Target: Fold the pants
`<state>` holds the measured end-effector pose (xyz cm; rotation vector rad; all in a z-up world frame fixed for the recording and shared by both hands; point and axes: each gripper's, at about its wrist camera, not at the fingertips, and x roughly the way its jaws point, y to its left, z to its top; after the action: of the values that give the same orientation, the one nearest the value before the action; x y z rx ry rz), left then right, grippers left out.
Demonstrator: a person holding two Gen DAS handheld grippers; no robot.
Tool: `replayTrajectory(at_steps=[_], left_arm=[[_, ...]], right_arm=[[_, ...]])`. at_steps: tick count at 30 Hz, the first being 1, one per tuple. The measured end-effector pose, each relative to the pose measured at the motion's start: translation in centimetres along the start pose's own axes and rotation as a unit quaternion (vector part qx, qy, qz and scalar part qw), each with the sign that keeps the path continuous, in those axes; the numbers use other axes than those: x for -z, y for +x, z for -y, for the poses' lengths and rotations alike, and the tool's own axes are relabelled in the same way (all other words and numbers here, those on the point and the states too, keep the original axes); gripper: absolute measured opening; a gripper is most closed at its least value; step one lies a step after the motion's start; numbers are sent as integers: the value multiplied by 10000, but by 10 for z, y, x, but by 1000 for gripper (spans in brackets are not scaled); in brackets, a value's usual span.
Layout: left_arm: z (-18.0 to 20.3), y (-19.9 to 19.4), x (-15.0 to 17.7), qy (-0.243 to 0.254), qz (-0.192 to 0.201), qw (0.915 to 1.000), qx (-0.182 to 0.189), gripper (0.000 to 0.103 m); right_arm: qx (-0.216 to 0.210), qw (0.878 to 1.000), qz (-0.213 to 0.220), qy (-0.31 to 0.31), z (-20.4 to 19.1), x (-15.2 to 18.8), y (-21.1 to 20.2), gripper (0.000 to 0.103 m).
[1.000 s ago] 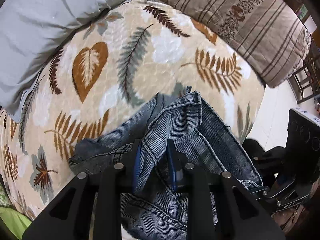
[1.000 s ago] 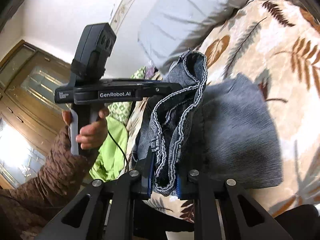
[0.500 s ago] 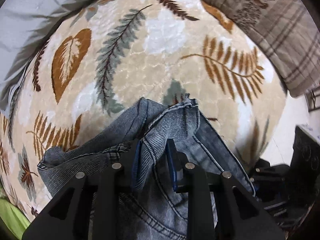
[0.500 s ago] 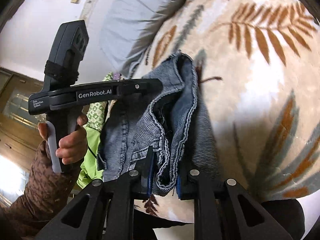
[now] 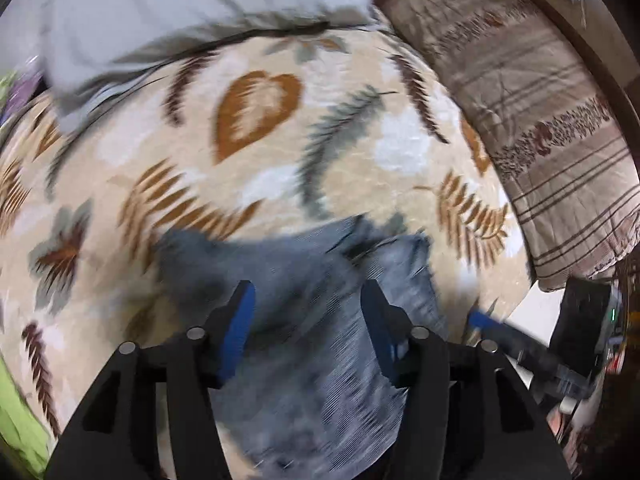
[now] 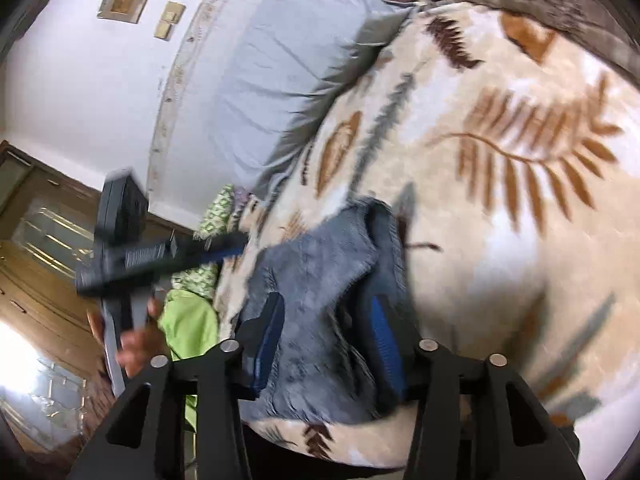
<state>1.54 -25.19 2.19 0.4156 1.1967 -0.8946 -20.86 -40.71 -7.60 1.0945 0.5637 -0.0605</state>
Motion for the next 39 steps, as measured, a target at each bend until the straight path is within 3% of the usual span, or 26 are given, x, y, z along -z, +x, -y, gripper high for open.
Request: replayTrajectory(at_steps=[5,9,12,15,18,25,29,39], left_arm=[[-44,1,44,-592,-108,9980,206,54],[-52,15,64,-903,-237,9949,388,54],[-50,24,68,-1088,-377,9924,426,54],[-50,15,71,-1180,-101,9922,380,54],[-51,24,72,-1233,-111,9922,137,54],[-62,57,83,-1600,-312,9866,-29,60],[-63,63,87,-1555,-202,9875,-151,72],[-53,59,89,-1371,126,9894,-462,73]], right_arm=[[74,9991,-368,203,8,-6,41,50],[-116,9963,-698,483,21,-3,69,47],[-109,9974,-697,172,5,-10,69,9],[94,9969,-482,-614,-22,-24,51,5],[795,9897,-782,-901,-15,-28,57,5],[1433,9724,-1075,-1496,-11,-15,82,4],[1447,9707,-1053,-1604,-6,-10,81,5],[1320,9772,-972,-1351,-1,-10,77,6]])
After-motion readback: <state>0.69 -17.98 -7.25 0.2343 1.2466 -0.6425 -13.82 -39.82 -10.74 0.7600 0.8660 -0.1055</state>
